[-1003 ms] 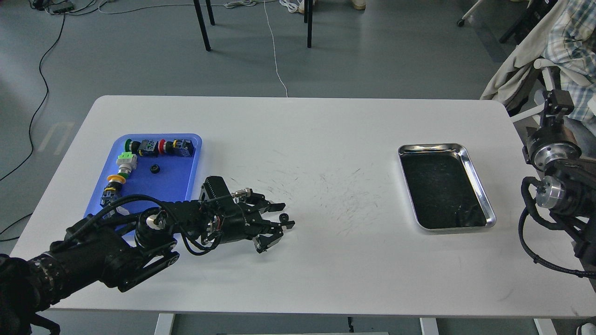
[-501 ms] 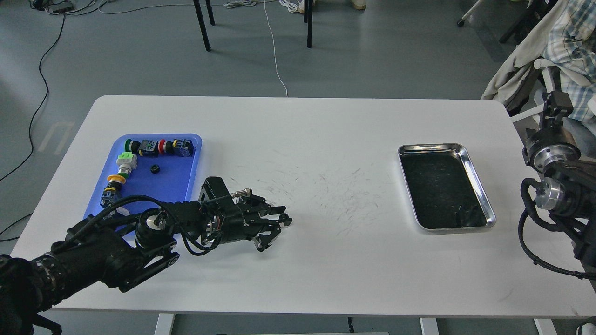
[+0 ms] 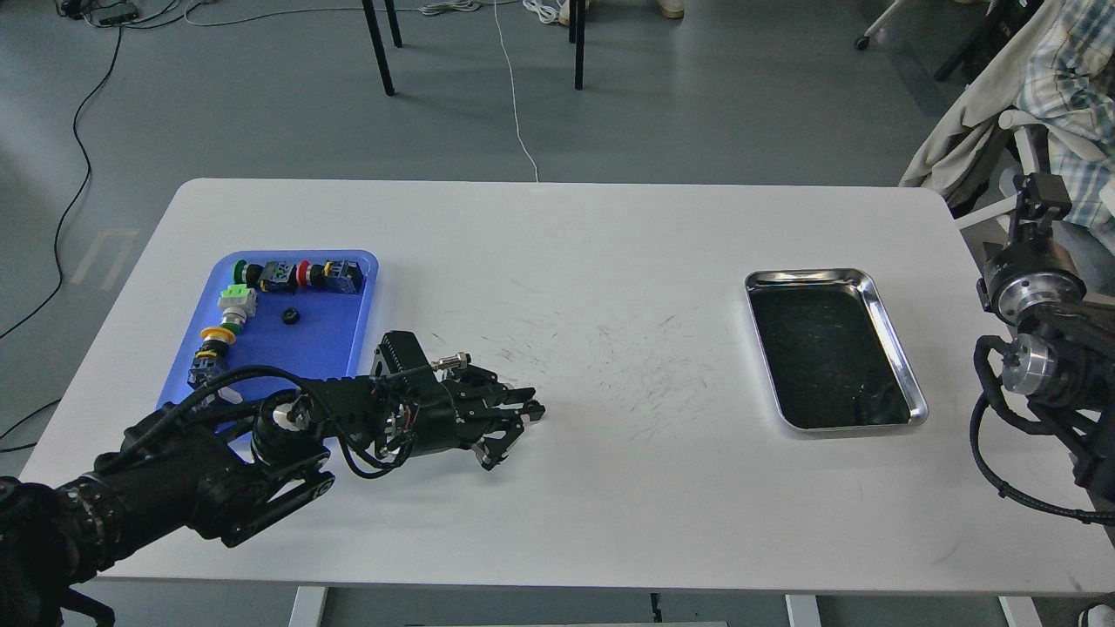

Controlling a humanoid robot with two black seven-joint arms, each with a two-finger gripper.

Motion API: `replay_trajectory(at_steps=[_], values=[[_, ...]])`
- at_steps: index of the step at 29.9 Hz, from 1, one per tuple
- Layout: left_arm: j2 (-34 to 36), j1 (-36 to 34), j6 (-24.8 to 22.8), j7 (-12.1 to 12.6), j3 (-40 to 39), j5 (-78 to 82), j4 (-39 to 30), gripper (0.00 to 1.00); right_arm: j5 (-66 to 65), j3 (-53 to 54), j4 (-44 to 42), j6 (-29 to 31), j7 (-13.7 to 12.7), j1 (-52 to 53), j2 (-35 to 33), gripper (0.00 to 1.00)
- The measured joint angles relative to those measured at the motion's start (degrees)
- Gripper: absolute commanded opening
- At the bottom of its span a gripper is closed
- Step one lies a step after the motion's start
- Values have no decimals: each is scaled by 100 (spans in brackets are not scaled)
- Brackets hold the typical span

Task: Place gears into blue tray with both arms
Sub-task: 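Lower the left gripper onto the black part and close on it, then carry the black part into the blue tray and release it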

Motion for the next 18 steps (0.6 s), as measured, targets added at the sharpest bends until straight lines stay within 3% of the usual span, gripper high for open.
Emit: replay_trajectory(at_steps=[18], values=[[493, -285, 0, -2, -19, 0, -93, 9, 0, 0, -3, 9, 28, -65, 9, 95]])
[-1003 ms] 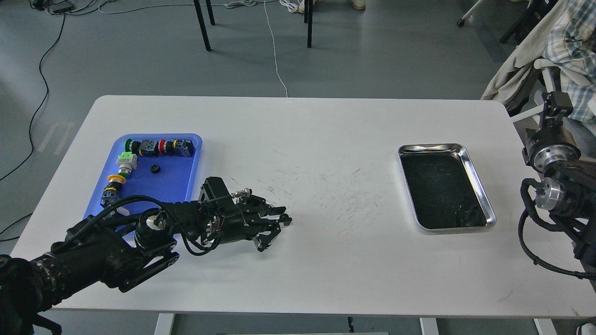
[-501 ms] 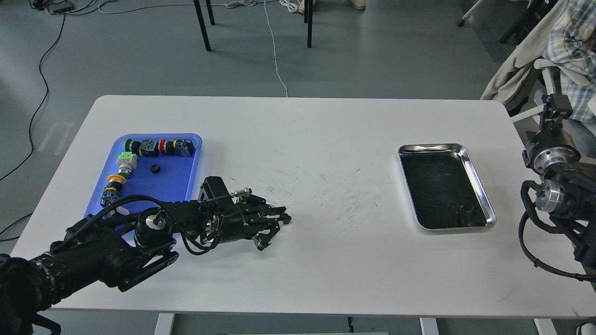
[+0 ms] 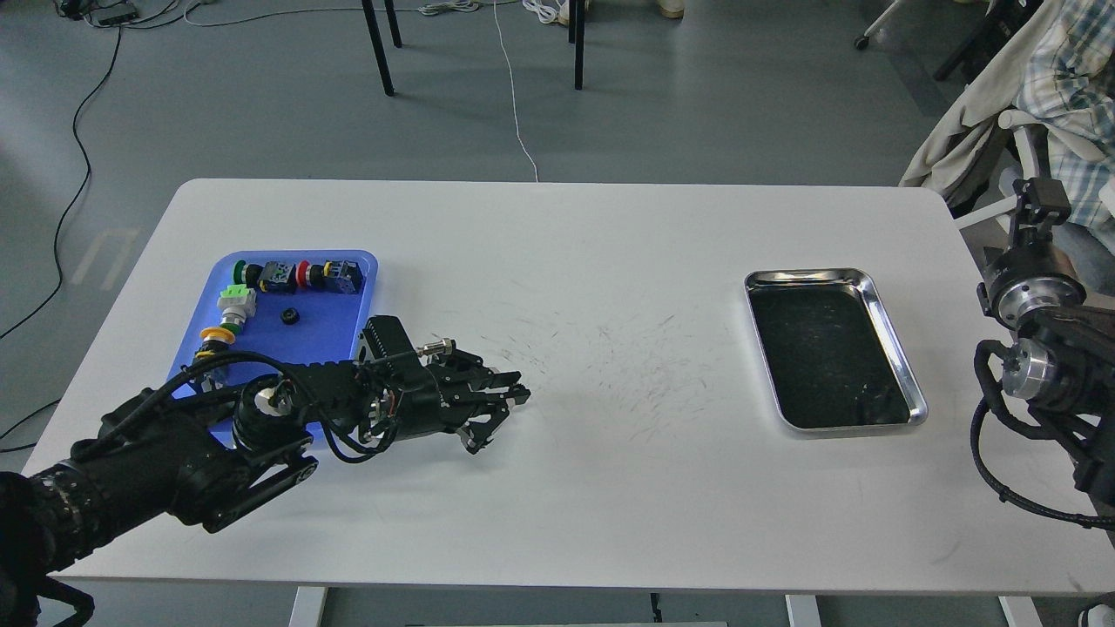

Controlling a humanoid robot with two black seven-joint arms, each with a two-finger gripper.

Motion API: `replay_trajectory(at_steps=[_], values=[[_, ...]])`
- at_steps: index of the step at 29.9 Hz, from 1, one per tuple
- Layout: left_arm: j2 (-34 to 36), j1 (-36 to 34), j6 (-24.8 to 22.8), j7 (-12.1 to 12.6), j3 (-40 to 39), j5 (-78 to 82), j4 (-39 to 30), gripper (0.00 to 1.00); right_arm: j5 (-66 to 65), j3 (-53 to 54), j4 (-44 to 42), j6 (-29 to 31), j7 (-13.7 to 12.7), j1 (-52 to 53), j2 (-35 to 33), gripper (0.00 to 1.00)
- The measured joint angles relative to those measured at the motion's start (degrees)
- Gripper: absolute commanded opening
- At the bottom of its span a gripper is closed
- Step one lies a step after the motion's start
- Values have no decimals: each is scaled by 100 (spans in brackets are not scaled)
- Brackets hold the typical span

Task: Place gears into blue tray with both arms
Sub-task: 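Carry the black part into the blue tray and release it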

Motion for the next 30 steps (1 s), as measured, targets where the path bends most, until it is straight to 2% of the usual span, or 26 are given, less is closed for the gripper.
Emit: replay_trajectory(at_steps=[7, 16, 25, 30], values=[[753, -306, 45, 1, -20, 0, -1, 9, 0, 7, 1, 0, 6, -6, 19, 95], [1745, -175, 492, 0, 6, 0, 145, 9, -23, 1, 5, 24, 16, -6, 26, 95], [1893, 223, 967, 2, 14, -195, 996, 9, -35, 0, 8, 27, 17, -6, 26, 95], [1847, 315, 1057, 2, 24, -301, 1226, 9, -44, -5, 11, 34, 17, -14, 24, 95]])
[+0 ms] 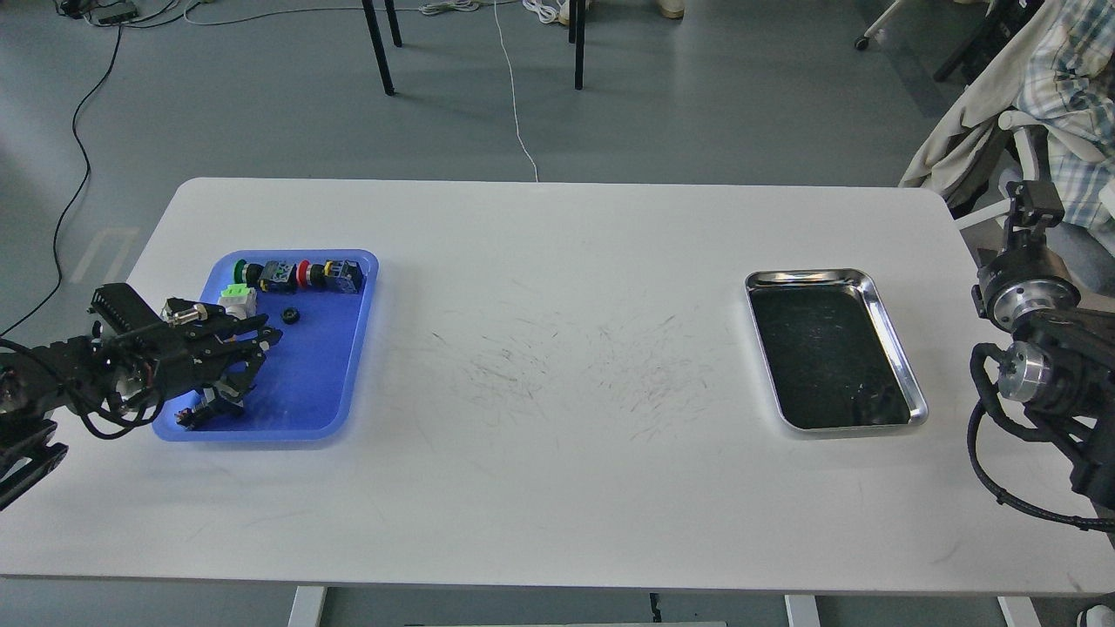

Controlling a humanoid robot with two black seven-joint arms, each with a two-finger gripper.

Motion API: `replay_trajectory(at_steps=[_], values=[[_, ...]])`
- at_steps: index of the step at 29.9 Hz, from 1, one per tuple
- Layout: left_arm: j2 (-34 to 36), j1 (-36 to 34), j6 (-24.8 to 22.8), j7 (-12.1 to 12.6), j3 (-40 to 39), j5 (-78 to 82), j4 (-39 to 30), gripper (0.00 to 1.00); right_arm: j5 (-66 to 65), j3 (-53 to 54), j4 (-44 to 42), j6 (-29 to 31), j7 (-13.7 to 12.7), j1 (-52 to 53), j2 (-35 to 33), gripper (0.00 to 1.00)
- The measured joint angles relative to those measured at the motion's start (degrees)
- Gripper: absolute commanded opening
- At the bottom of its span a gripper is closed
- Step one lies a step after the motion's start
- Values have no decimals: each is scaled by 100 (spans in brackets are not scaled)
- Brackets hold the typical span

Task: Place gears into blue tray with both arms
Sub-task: 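Carry the black part into the blue tray and release it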

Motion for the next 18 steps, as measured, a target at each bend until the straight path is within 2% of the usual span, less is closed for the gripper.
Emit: replay_trajectory(at_steps=[18], values=[[-21, 167, 51, 0, 155, -119, 2, 10, -17, -7, 0, 4, 0, -35, 1, 95]])
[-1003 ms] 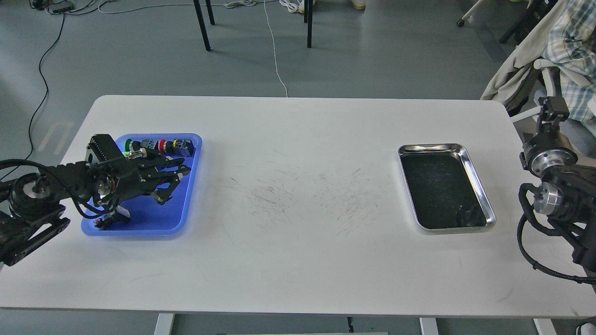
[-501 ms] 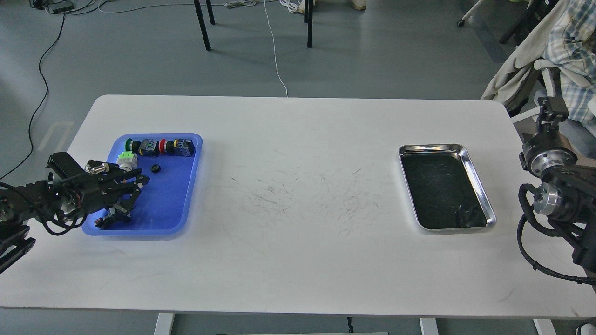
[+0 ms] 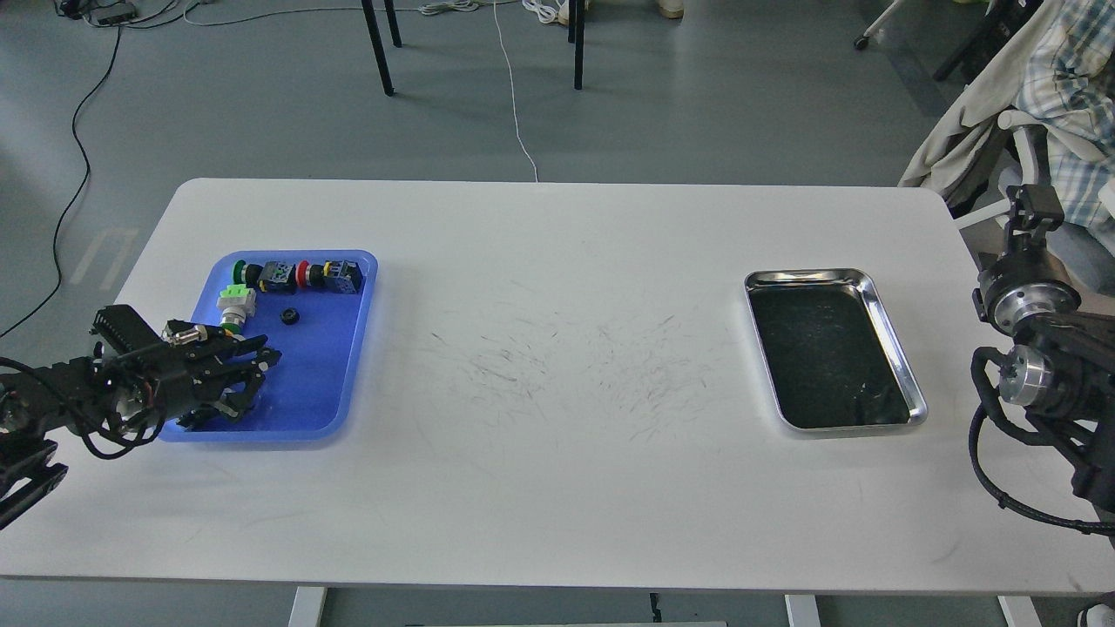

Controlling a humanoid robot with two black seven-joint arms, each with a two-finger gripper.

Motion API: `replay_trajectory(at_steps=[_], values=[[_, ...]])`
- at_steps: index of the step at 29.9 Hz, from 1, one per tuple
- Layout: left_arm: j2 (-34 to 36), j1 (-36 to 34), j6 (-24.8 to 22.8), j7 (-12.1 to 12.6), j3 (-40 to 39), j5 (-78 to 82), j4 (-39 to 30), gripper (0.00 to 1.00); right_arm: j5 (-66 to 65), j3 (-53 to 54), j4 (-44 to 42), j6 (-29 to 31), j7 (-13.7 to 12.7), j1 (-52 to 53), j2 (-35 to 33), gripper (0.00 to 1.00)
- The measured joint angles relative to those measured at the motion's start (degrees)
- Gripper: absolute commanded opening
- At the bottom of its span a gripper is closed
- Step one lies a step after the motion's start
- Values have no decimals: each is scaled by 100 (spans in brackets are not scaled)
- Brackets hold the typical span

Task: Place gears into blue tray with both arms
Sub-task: 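Carry the black part into the blue tray and release it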

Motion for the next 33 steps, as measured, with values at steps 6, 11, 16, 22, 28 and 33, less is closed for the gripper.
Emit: replay_trajectory(at_steps=[6, 11, 16, 22, 28, 33], values=[[0, 0, 0, 0, 5, -4, -54, 10, 0, -4, 0, -3, 0, -1, 1, 95], [-26, -5, 0, 0, 4, -4, -64, 11, 0, -4, 5, -7, 0, -1, 1, 95], [-83, -24, 0, 0, -1, -37, -63, 11, -1, -6, 8, -7, 0, -37, -2, 95], [-194, -41, -4, 0, 8, -65, -51, 15, -1, -6, 10, -4, 0, -52, -8, 95], [-205, -16, -9, 0, 10, -119, -8, 23, -1, -4, 9, -3, 0, -62, -8, 95], [-197, -8, -9, 0, 12, -266, 60, 26, -1, 1, 9, -3, 0, -62, -1, 95]])
